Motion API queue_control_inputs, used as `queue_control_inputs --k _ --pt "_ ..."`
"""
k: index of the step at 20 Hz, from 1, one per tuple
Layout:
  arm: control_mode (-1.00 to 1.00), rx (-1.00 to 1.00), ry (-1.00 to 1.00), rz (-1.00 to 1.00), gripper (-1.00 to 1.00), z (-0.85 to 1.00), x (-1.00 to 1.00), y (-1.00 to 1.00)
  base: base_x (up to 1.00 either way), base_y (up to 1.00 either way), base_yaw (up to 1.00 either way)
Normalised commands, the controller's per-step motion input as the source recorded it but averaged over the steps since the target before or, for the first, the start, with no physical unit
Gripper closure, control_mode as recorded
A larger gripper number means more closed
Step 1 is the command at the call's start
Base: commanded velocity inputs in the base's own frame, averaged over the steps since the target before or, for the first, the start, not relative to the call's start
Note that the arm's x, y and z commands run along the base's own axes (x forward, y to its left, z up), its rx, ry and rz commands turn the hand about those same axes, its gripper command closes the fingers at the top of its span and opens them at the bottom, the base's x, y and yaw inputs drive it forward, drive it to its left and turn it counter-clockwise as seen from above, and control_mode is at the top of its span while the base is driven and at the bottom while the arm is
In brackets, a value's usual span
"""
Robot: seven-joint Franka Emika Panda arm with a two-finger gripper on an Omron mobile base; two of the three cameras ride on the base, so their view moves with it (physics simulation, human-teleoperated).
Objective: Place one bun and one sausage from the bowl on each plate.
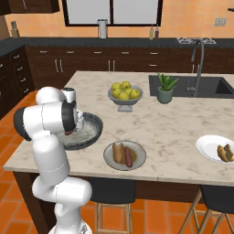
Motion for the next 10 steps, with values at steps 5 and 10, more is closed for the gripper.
queue_control_inputs --k 5,10 --pt "-1.0 0.0 0.0 0.0 -1.0 -0.23 0.0 -0.01 0.0 0.0 0.0" --pt "-1.0 0.0 0.0 0.0 -1.0 -0.25 0.0 0.0 0.0 0.0 0.0"
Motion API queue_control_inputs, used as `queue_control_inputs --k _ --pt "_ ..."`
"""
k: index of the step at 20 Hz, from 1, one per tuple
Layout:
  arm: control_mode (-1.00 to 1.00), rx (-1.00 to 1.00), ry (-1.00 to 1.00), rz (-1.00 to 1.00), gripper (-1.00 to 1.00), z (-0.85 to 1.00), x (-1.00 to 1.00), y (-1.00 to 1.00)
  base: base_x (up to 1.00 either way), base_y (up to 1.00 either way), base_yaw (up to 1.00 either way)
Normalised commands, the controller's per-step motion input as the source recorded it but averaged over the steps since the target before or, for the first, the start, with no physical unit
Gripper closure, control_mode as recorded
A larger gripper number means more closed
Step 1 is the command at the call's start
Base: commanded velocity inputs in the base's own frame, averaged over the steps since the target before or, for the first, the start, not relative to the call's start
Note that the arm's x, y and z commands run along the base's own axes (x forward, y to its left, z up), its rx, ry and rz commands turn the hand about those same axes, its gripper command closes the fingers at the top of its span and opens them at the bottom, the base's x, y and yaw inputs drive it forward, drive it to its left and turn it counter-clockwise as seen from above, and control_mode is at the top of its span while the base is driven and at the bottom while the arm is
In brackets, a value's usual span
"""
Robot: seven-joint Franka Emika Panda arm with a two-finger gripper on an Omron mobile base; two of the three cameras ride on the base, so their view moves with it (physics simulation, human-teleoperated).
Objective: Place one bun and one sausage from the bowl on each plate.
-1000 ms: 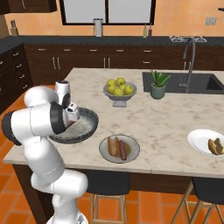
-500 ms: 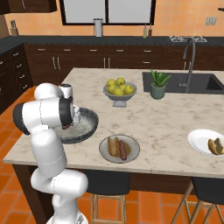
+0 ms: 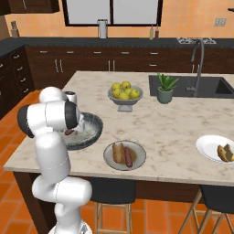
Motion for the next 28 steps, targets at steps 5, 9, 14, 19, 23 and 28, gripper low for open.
queue_control_inputs --k 5,9,14,19,23,28 --pt "-1.0 0.0 0.0 0.0 -1.0 -0.23 0.0 0.0 0.0 0.0 0.0" --pt "-1.0 0.0 0.0 0.0 1.0 -0.02 0.0 0.0 0.0 0.0 0.0" --pt "-1.0 0.0 0.0 0.0 1.0 0.0 0.0 0.0 0.0 0.0 0.0" --pt "-1.0 0.0 0.01 -0.01 1.0 0.03 -0.01 0.0 0.0 0.0 0.0" --pt "-1.0 0.0 0.0 -0.01 1.0 0.6 -0.4 -0.41 0.0 0.0 0.0" --pt "-1.0 0.0 0.0 0.0 1.0 0.83 -0.76 -0.65 0.0 0.0 0.0"
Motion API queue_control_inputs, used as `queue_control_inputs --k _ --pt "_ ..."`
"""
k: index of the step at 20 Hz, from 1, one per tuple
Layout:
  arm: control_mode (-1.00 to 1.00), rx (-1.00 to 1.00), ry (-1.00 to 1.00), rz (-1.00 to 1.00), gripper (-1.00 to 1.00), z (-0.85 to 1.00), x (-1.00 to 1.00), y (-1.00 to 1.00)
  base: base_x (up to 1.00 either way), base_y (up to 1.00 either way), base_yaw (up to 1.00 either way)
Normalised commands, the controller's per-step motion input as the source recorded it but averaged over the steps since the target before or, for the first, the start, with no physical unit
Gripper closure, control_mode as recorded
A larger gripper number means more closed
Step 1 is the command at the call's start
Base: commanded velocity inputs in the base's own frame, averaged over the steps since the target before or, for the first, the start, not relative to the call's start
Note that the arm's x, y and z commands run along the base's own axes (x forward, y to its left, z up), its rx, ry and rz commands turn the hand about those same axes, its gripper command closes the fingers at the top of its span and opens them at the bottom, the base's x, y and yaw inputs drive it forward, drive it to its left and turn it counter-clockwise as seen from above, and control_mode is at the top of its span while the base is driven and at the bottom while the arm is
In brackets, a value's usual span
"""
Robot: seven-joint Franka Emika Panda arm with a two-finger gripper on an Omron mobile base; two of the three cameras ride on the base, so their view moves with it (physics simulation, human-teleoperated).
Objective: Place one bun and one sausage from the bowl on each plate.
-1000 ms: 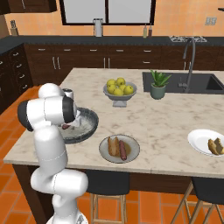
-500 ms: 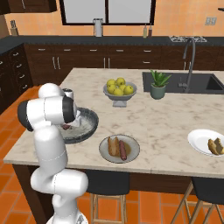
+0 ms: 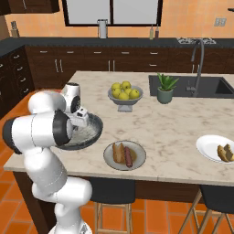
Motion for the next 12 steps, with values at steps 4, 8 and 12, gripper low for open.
queue_control_inputs --k 4,8,12 --pt "-1.0 0.0 -0.03 0.01 1.0 0.67 -0.85 -0.51 0.0 0.0 0.0" --pt "-1.0 0.0 -0.1 0.05 1.0 0.48 -0.98 -0.14 0.0 0.0 0.0" --pt "-1.0 -0.04 -0.16 0.07 1.0 0.32 -1.0 0.0 0.0 0.0 0.0"
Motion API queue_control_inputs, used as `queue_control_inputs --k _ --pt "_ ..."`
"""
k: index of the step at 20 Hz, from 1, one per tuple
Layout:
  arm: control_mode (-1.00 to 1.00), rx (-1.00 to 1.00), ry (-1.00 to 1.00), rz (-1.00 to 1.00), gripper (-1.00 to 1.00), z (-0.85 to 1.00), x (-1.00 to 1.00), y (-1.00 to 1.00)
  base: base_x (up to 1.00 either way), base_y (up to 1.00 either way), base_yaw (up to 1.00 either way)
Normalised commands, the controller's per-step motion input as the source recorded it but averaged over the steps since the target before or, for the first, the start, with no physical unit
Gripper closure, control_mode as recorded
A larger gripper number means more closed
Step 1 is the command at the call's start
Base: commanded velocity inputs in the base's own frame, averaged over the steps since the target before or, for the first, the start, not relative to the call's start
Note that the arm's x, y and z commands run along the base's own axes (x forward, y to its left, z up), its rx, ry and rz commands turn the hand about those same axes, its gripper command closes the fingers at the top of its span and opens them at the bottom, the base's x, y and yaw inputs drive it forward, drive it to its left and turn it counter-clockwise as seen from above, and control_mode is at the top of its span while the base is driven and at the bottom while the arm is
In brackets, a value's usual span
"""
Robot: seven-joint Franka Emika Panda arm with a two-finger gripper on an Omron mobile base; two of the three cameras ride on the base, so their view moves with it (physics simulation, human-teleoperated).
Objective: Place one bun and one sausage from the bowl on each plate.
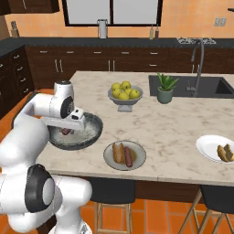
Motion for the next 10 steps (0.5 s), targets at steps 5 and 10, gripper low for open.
queue_control_inputs --k 5,10 --pt "-1.0 -0.03 -0.15 0.04 1.0 0.58 -0.94 -0.31 0.0 0.0 0.0" --pt "-1.0 -0.02 -0.08 0.0 1.0 0.75 -0.58 -0.6 0.0 0.0 0.0"
